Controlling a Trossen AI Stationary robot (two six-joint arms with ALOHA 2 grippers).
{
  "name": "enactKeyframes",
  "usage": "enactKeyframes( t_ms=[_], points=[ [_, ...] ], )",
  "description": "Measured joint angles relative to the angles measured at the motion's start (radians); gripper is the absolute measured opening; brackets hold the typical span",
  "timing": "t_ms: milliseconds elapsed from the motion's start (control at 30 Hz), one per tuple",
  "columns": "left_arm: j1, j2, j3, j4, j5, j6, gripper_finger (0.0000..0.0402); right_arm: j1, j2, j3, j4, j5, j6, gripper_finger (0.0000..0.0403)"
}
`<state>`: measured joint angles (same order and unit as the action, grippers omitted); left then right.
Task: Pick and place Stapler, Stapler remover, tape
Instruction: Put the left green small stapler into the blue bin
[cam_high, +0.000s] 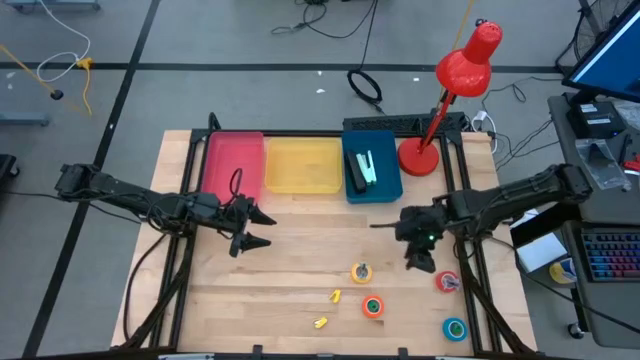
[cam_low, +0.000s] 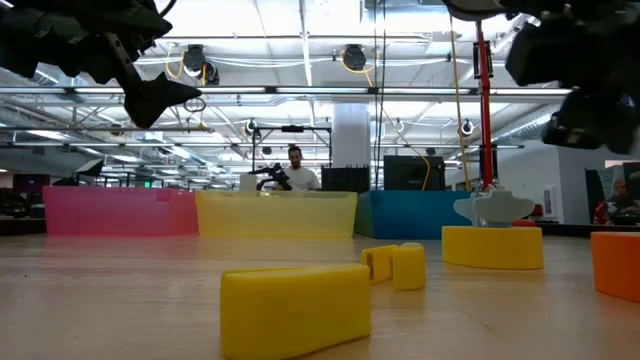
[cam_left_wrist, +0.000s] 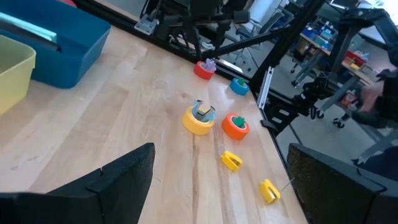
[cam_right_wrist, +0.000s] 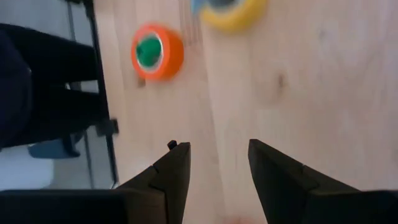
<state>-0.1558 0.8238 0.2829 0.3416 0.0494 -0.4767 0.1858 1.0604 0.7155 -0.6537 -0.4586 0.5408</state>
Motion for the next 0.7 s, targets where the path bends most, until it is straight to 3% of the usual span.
enactKeyframes(
  t_ms=[467,700],
  points=[
    [0.0,0.0,0.0,0.001,0.0,-0.009,0.0363,0.085,0.0,0.0,0.103,-0.011,0.022,0.0157],
    [0.0,0.0,0.0,0.003,0.0,-0.047,0.0363,0.086,0.0,0.0,-0.01,-0.021,0.133,0.0152]
  ],
)
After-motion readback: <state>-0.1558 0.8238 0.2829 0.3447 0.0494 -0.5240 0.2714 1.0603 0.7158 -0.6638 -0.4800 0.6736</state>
